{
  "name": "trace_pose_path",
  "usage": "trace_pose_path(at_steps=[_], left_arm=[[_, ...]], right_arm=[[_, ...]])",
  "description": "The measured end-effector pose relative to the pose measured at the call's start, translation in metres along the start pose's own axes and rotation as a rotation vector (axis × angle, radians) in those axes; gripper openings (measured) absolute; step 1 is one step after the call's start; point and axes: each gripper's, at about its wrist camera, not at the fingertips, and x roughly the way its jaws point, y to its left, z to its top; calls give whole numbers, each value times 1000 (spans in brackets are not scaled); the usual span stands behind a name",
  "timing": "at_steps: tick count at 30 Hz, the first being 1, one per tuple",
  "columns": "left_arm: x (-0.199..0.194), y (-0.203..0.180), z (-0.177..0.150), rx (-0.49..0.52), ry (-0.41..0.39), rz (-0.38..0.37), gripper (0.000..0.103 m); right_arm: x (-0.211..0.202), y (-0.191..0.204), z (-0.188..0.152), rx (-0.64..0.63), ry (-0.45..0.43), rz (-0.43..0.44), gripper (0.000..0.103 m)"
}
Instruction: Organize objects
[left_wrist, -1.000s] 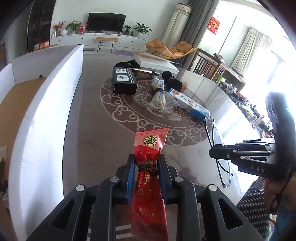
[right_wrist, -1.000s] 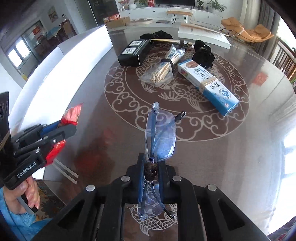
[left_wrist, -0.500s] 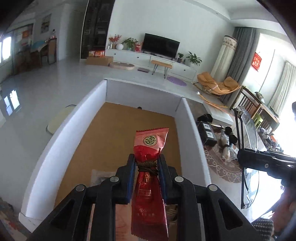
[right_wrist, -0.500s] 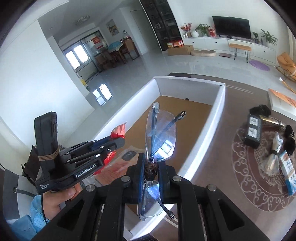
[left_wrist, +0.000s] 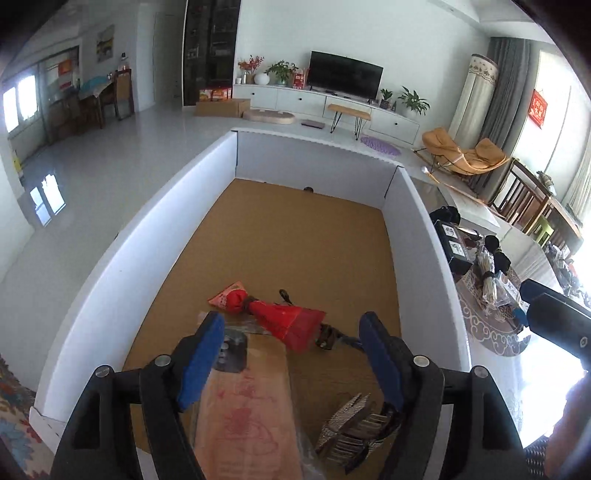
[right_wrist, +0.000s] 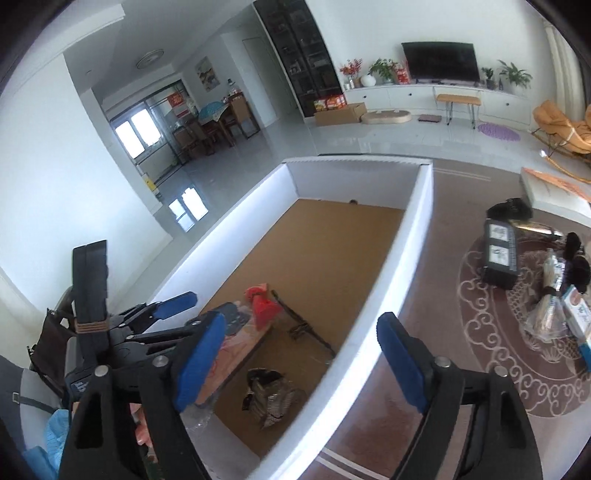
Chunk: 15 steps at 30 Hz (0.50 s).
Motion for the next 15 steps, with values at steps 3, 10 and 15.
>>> trace_pose_path(at_steps=[3,10,15], left_arm=[[-16,-36,-8,35,-49,-81,74],[-27,-174,-39,219,-8,-371,95],[18,-265,-72,331,117,-438,96]], right_arm=[[-29,-50,-29,52,-84,-197,98],[-53,-201,-122,310,52,-558,98],[-73,-262,-160,382,102,-662,99]])
